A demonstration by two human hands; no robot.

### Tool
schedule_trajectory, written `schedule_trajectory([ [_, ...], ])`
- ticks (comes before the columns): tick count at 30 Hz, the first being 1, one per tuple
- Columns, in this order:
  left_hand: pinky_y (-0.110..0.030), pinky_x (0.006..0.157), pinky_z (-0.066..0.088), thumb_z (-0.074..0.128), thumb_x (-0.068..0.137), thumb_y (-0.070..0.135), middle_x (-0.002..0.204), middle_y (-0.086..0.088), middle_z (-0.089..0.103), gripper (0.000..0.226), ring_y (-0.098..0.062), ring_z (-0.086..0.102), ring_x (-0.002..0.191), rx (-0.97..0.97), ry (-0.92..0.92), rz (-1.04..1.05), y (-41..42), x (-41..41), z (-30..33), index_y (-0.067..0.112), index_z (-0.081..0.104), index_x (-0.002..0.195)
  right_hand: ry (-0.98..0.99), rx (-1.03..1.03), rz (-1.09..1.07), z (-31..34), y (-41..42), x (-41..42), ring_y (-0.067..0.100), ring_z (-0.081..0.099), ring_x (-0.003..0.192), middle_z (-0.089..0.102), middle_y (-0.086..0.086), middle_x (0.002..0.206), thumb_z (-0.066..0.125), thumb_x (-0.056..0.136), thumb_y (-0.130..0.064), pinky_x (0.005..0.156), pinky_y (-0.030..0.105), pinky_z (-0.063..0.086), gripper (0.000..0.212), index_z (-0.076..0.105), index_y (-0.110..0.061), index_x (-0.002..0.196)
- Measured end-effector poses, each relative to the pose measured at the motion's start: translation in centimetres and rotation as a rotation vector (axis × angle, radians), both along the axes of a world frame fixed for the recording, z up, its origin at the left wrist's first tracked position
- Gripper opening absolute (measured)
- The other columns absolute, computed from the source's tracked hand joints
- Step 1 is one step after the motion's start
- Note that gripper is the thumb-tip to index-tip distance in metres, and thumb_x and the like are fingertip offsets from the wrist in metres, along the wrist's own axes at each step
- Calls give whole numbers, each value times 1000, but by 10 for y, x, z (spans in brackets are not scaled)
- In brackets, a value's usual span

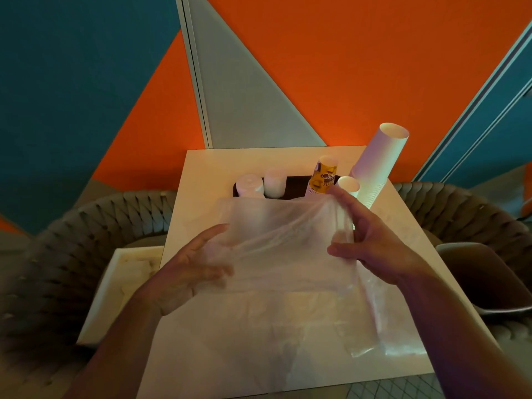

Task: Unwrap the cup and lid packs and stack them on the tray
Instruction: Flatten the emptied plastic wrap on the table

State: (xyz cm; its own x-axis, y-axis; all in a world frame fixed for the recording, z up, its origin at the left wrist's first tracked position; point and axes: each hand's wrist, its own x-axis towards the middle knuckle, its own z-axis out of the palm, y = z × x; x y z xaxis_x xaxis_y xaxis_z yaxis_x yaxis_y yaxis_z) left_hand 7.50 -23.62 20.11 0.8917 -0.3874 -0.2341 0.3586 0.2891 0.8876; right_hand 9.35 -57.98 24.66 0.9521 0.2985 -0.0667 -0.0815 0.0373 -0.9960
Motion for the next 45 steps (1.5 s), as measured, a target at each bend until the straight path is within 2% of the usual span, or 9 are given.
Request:
schedule_trajectory([
  [8,-41,69,61,77,73,-14,120,2,69,83,-30,69,96,230,-152,-107,-20,6,16,36,57,136,-88,-79,-185,-14,2,-1,28,59,83,68,17,123,72,84,10,59,27,57,39,72,-12,116],
  [14,-43,70,61,89,60,-3,154,38,19,112,-22,39,140,277,-183,-25,-13,4,13,56,42,142,2,-134,-1,-13,-14,-9,37,70,105,61,-6,140,80,73,13,84,55,60,100,47,-46,146],
  [18,-42,75,62,95,60,16,151,32,36,98,-21,48,136,216,-153,-84,-7,5,16,48,50,140,40,-174,145,-8,-24,-13,25,63,123,36,-19,157,90,62,3,87,61,58,117,36,-55,149],
  [23,-41,63,63,75,75,5,125,0,69,59,-27,68,110,280,-97,-143,-19,15,22,27,63,129,32,-186,132,-9,-22,-16,29,68,114,52,-10,147,81,70,13,60,42,62,97,49,-41,145],
  [29,-51,72,63,81,73,-7,143,9,49,85,-24,68,111,409,-95,-146,-23,18,10,41,54,138,95,-225,135,-25,-28,-18,25,69,115,64,-3,134,84,67,11,84,64,57,103,45,-39,148],
  [34,-46,79,62,96,58,11,158,26,19,119,-27,48,134,546,-98,-197,-18,10,-11,63,31,143,151,-435,253,-39,-38,-18,11,62,122,40,-20,152,94,61,0,86,33,60,131,20,-69,143],
  [38,-42,85,60,94,63,9,161,27,5,132,-23,35,143,792,-99,-275,-27,1,-35,55,9,152,100,-691,336,-58,-41,-15,7,29,141,9,-22,159,97,59,-7,93,11,47,146,-4,-51,156],
  [41,-46,119,31,96,61,26,164,20,-8,141,-22,9,153,1037,-136,-304,-39,-5,-58,44,-6,156,62,-771,381,-79,-45,-11,-4,10,144,-14,-25,163,98,56,-9,95,9,43,152,-9,-44,158],
  [45,-25,114,12,93,67,23,165,9,-20,142,-15,-8,153,1090,-88,-326,-57,-14,-85,31,-15,157,34,-923,256,-111,-49,-8,11,6,151,-19,-6,167,97,63,-27,117,31,23,136,2,-38,160],
])
